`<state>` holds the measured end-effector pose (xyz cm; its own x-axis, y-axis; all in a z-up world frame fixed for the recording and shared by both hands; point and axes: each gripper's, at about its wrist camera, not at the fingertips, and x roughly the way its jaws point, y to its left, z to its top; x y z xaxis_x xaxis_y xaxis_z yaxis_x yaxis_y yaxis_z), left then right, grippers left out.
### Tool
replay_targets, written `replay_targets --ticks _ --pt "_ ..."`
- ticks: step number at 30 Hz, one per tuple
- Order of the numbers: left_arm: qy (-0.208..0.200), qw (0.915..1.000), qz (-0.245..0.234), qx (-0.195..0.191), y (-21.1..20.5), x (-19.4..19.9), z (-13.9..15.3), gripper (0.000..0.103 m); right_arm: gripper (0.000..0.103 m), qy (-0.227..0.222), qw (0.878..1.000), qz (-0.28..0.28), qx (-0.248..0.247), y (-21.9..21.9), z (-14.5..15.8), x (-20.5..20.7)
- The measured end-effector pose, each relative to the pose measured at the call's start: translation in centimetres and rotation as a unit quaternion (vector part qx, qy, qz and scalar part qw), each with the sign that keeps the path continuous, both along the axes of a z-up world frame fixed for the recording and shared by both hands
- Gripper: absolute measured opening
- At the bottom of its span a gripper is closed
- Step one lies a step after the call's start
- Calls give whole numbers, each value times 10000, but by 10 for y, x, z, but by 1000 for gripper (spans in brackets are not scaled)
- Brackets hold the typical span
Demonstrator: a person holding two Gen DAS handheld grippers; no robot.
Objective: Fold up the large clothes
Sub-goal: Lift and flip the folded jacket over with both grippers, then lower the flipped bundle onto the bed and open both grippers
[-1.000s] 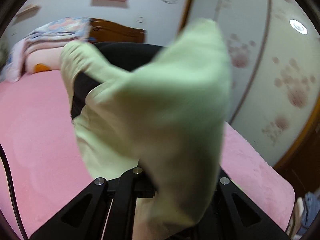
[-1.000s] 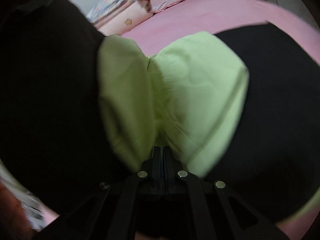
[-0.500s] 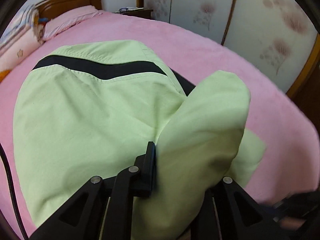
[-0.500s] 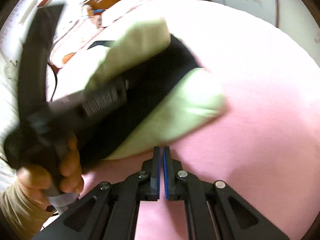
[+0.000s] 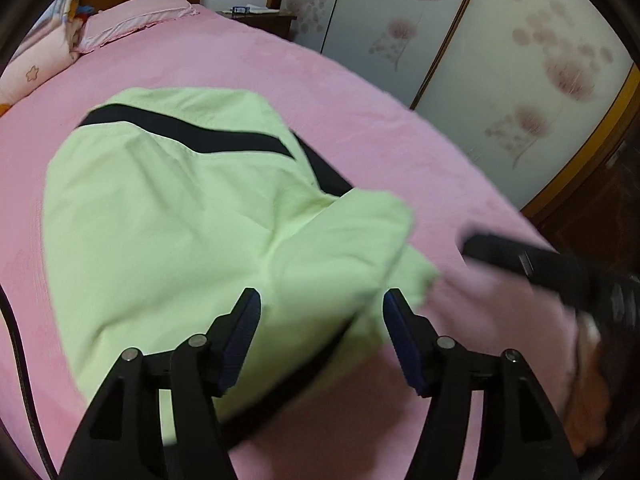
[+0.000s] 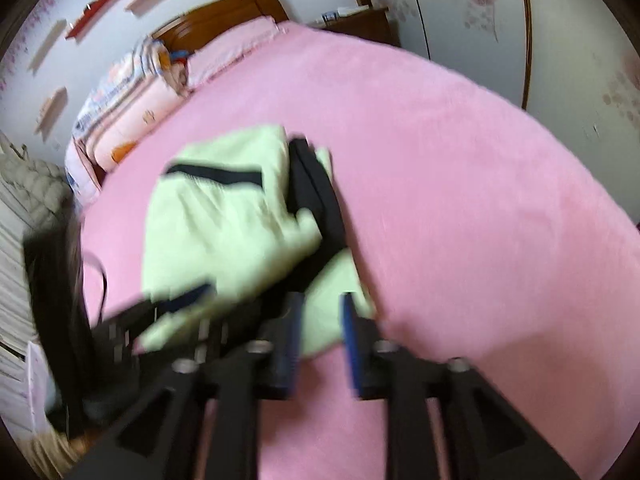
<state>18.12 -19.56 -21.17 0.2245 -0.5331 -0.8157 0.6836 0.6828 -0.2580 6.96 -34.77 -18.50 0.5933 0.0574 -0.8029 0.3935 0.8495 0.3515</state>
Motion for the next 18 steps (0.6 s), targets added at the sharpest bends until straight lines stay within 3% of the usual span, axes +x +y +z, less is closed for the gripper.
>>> replay_targets --ticks 2,4,7,13,16,18 --pt "-43 9999 130 -104 14 -3 16 66 49 -209 9998 2 12 -8 10 3" --pt "-156 9989 424 -104 32 0 27 74 50 -297 9995 117 0 -10 17 14" --pt "-237 9939 1076 -18 57 15 33 74 50 -114 9990 389 173 -6 9 43" --pt "66 9715 2352 283 114 55 0 74 50 533 9962 451 528 -6 -27 57" --pt "142 9648 2605 321 125 70 -16 74 50 596 9949 419 702 -8 -36 60" --pt "152 9648 2597 390 122 77 -26 74 50 598 9945 438 738 -9 -38 63"
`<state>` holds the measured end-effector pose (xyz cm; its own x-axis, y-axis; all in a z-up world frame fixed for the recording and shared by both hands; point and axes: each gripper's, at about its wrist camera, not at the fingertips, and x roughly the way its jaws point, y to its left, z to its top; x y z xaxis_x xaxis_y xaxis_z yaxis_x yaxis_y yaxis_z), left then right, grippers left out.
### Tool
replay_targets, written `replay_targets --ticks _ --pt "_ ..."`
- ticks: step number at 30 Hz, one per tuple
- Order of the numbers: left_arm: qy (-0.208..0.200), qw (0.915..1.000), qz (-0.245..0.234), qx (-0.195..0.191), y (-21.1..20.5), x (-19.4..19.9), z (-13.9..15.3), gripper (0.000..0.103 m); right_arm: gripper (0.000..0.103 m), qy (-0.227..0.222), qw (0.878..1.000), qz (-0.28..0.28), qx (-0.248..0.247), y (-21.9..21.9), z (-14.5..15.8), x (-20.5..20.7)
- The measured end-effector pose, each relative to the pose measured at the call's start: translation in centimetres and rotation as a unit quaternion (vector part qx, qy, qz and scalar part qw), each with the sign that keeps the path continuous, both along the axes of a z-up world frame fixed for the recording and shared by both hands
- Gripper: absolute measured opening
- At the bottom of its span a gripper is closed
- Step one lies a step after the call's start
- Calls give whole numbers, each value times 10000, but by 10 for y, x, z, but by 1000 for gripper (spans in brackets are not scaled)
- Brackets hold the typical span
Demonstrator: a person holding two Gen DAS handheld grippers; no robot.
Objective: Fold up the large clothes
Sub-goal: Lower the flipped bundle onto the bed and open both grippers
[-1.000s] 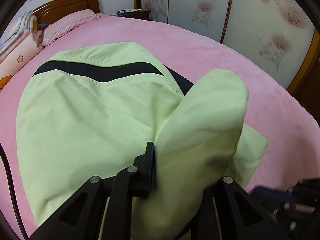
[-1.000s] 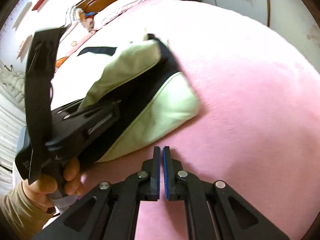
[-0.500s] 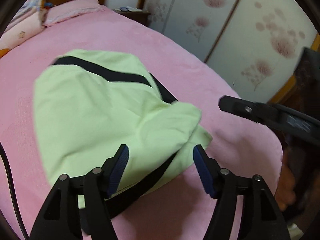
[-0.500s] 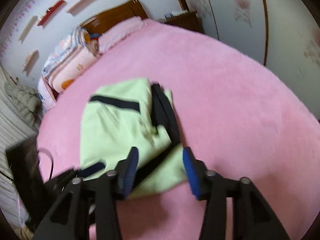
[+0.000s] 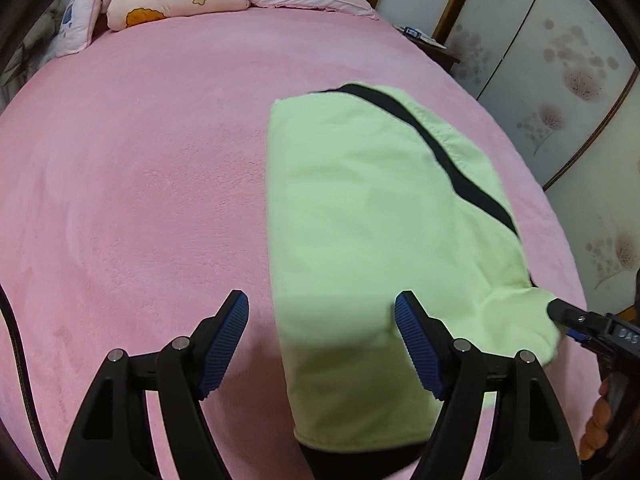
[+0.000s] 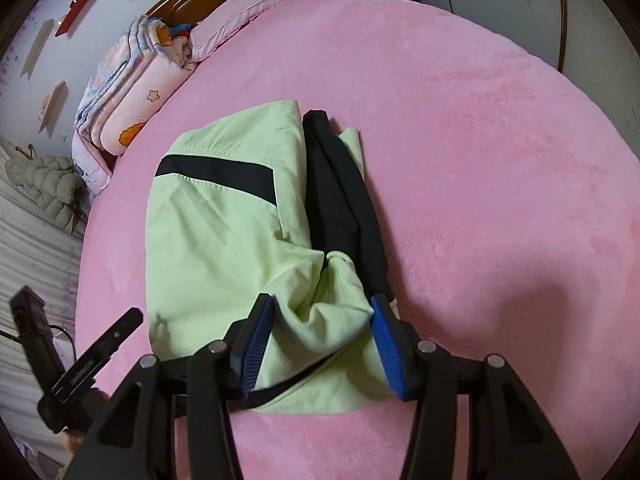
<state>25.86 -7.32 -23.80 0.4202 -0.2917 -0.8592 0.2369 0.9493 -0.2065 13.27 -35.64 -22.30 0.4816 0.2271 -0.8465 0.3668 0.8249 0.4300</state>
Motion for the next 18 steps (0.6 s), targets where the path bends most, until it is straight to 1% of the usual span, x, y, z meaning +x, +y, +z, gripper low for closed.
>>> replay_targets --ticks 3,4,5,6,7,8,11,15,17,18 --pt "19 9998 -105 151 -11 2 -11 74 50 24 9999 104 22 1 -5 8" --pt "6 9998 -136 154 -13 2 -12 74 45 25 9999 151 26 1 -6 10" --pt "-3 9997 -177 155 -15 1 -12 74 31 21 9998 210 4 2 -7 12" --pt "-13 9996 -224 176 -17 1 -12 74 21 43 9995 309 -60 4 -8 13" --pt "-39 9994 -253 221 -19 -1 -11 74 13 71 9988 449 -154 7 -8 14" --pt "-73 9992 -275 275 -23 -2 -10 74 10 49 9981 555 -254 10 -7 13" --pt "-104 9988 -349 324 -26 -8 -6 74 7 -135 9966 685 -448 14 1 0" --pt "-106 9986 -468 245 -27 -12 -1 74 5 -439 9966 511 -477 12 20 -30" --pt "-174 9975 -598 340 -31 -18 -3 74 5 -441 9966 395 -574 12 22 -42" --pt "-210 9967 -661 428 -34 -22 -5 74 5 -380 9966 347 -642 11 18 -47"
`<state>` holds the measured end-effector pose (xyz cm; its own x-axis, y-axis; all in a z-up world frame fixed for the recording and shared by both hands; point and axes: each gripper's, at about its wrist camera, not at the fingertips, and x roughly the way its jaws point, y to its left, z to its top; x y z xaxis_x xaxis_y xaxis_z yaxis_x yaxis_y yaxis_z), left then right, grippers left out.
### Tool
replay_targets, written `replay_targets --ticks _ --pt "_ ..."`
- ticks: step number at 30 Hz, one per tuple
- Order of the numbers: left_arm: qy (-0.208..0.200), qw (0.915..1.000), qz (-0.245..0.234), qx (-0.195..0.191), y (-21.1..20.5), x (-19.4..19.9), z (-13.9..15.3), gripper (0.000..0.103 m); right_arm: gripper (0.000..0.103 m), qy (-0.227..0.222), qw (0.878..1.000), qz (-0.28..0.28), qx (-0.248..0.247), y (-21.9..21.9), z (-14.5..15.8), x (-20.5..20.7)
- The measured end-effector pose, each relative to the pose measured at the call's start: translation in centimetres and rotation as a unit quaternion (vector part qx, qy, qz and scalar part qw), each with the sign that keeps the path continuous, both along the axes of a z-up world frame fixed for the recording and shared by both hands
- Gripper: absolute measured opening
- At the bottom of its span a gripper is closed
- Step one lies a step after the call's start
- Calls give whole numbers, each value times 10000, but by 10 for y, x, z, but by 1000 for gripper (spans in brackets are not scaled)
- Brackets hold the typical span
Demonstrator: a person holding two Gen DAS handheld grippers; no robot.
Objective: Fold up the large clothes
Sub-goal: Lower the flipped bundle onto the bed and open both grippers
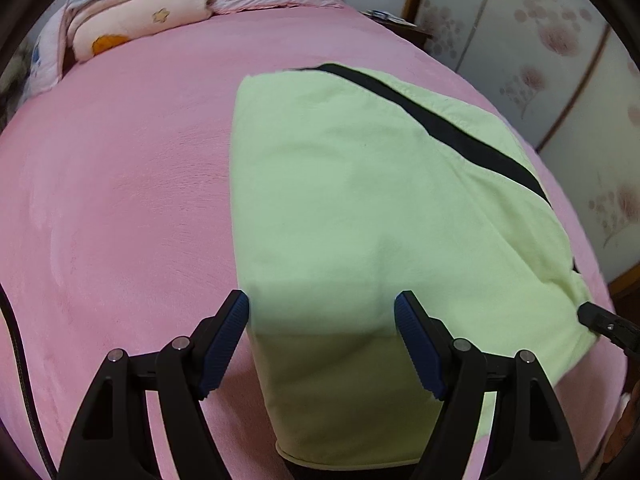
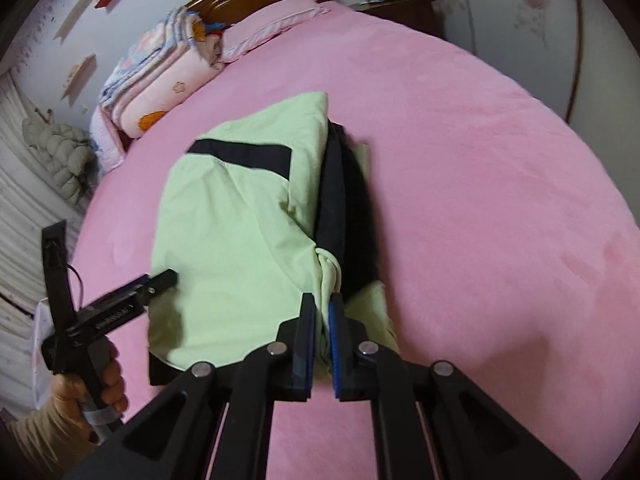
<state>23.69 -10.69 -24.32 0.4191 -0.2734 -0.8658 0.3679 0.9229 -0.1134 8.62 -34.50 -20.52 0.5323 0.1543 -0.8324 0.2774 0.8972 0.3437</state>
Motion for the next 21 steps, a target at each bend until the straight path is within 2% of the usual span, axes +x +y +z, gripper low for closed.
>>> replay_targets --ticks 4,8,9,11,13,15,17,19,21 --pt "-340 9984 -232 392 -14 -12 -8 79 6 487 9985 -247 38 -2 -45 -4" --pt "-432 9967 -352 594 -18 -16 -11 81 9 578 9977 -171 -307 7 -52 7" --pt "-369 9969 -366 588 -18 -14 -10 81 10 607 9972 -143 -408 10 -49 9" --pt "-233 9972 -393 589 -18 -11 -7 81 21 705 9958 -136 -567 12 -41 10" --pt "-143 9973 -431 579 -20 -7 7 81 26 814 9943 -151 -673 13 -31 11" --pt "-201 9973 -451 539 -19 -3 22 82 27 785 9935 -181 -808 13 -16 11" --pt "-312 9975 -449 455 -18 3 42 84 27 595 9939 -175 -911 14 7 15" --pt "-414 9977 -376 371 -17 14 58 94 29 277 9948 -92 -978 17 29 25" --pt "-515 9982 -235 193 -16 29 74 95 29 37 9950 28 -993 21 44 42"
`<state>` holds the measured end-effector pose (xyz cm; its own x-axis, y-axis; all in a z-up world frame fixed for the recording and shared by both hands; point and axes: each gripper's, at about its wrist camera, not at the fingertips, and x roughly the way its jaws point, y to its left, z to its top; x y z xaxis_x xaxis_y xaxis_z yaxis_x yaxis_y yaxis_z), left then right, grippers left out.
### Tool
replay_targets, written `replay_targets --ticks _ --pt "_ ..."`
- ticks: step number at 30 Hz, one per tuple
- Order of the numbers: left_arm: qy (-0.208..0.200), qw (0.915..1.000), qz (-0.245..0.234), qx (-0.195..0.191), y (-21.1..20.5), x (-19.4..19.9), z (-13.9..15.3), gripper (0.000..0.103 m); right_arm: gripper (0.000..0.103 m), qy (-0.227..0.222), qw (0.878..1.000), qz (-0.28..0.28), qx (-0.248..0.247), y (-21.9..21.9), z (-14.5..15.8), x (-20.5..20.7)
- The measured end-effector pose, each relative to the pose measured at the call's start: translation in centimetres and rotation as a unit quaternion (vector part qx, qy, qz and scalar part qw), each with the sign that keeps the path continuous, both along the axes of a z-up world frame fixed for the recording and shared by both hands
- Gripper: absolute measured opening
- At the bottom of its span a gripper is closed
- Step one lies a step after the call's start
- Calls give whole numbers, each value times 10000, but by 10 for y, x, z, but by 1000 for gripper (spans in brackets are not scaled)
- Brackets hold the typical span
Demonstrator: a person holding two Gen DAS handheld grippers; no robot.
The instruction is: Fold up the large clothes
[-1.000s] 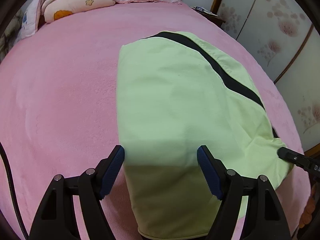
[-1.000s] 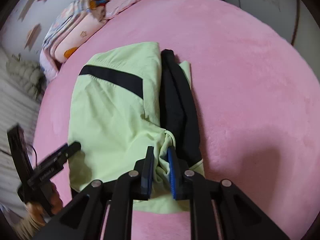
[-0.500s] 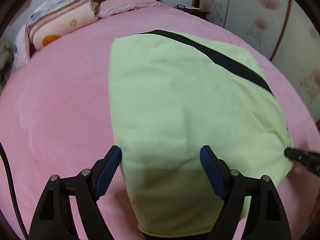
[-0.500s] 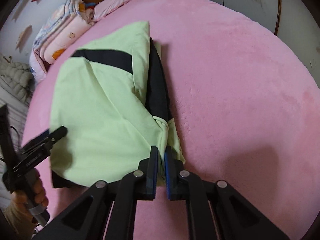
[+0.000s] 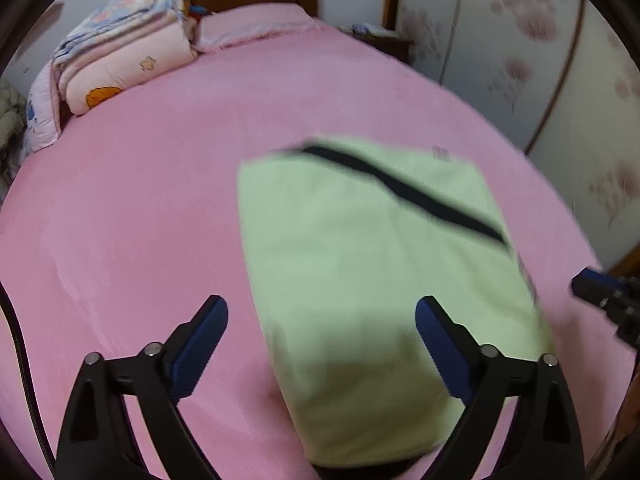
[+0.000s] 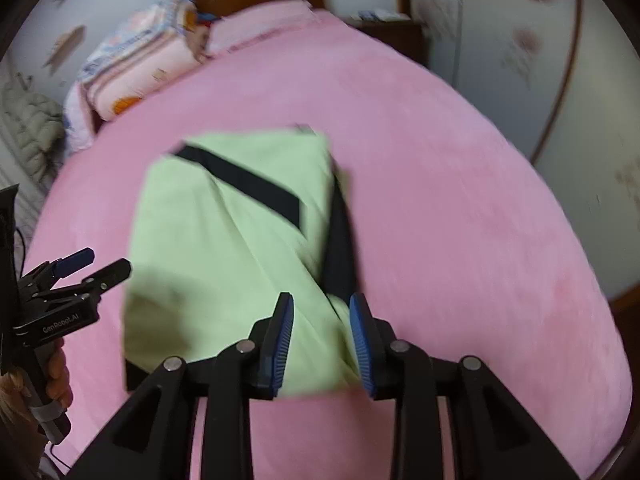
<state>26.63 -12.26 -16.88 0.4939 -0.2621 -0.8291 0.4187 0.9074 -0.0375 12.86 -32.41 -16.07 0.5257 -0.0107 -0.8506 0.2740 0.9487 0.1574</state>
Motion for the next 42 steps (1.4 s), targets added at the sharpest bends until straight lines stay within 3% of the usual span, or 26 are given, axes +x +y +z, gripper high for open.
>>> replay_targets --ticks 4,9,13,16,19,22,24,27,31,37,42 --pt "-228 9990 295 -236 -2 41 17 95 29 -369 9991 213 11 7 14 47" --pt "-604 9957 612 -348 -15 85 17 95 29 -636 9969 456 65 23 2 121" --pt "-313 9974 573 -319 -34 117 -12 95 29 -392 9973 583 232 22 -31 170" --pt "-229 9986 438 -161 -48 129 -35 91 29 -57 9989 460 20 10 -60 188" --pt "51 9995 311 21 -59 137 -62 82 26 333 9987 100 -368 -17 -91 186" --pt "-161 9989 167 409 -69 137 -83 82 25 583 9972 -123 -450 -39 -113 170" --pt "-311 9974 92 643 -75 133 -93 82 36 570 9973 -250 -396 -50 -121 159" --pt "-325 9976 118 604 -74 135 -102 82 38 439 9981 -436 -51 -66 -127 150" --pt "-396 9975 115 575 -72 128 -109 84 38 420 9974 -363 -453 -54 -127 150" --pt "-281 9976 97 625 -72 123 -96 88 38 425 9975 -355 -445 -57 -123 148" --pt "210 9992 234 258 -58 112 -61 88 40 293 9984 -365 -315 -55 -85 140"
